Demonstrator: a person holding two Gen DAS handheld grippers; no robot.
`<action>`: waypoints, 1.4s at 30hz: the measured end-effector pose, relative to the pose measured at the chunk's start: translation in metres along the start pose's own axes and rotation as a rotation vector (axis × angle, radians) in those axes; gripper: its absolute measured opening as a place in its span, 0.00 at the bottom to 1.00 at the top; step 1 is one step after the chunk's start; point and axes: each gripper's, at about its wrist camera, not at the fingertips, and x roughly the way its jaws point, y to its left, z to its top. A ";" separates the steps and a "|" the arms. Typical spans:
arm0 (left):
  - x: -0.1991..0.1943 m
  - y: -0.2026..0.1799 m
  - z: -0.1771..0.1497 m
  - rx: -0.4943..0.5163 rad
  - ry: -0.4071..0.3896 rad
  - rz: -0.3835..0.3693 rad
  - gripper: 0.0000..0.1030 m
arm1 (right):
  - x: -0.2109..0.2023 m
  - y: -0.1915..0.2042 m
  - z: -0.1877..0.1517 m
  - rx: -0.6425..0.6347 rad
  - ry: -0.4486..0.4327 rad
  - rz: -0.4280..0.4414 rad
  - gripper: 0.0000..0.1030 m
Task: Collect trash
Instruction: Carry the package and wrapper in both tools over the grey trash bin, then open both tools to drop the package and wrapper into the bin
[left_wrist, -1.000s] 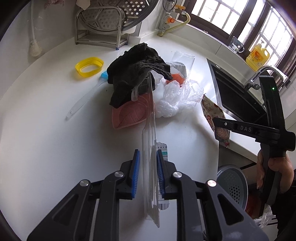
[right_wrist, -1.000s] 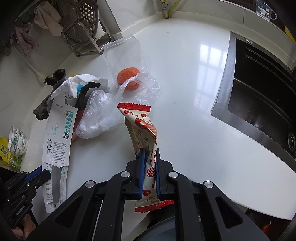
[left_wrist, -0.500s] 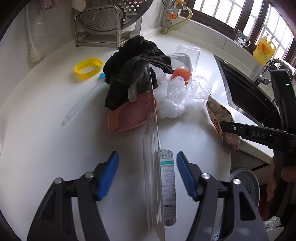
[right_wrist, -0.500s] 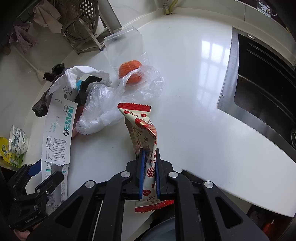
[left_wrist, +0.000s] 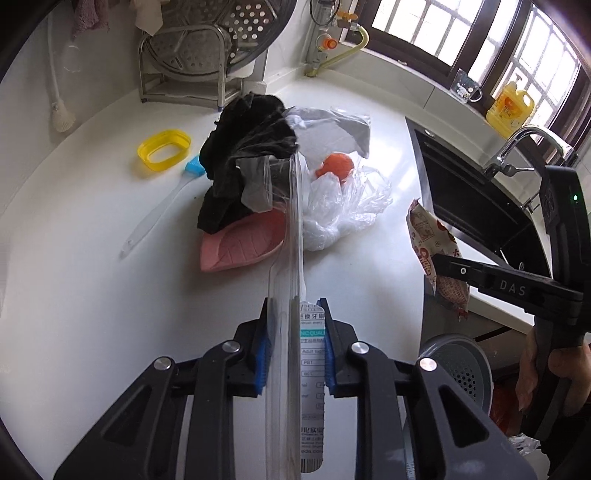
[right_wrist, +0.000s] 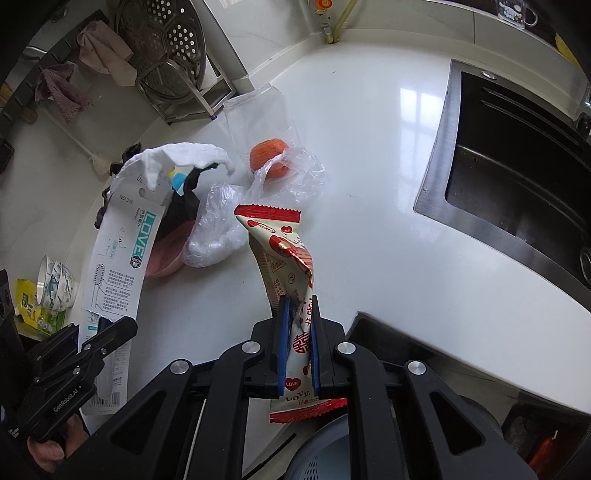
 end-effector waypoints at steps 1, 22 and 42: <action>-0.008 0.000 0.002 -0.001 -0.017 0.000 0.22 | -0.004 -0.001 -0.001 0.001 -0.005 0.006 0.09; -0.058 -0.018 -0.087 -0.102 0.164 0.100 0.22 | -0.077 -0.037 -0.065 -0.002 -0.022 0.111 0.09; -0.029 -0.209 -0.160 0.065 0.153 -0.038 0.23 | -0.094 -0.134 -0.191 0.000 0.168 0.061 0.09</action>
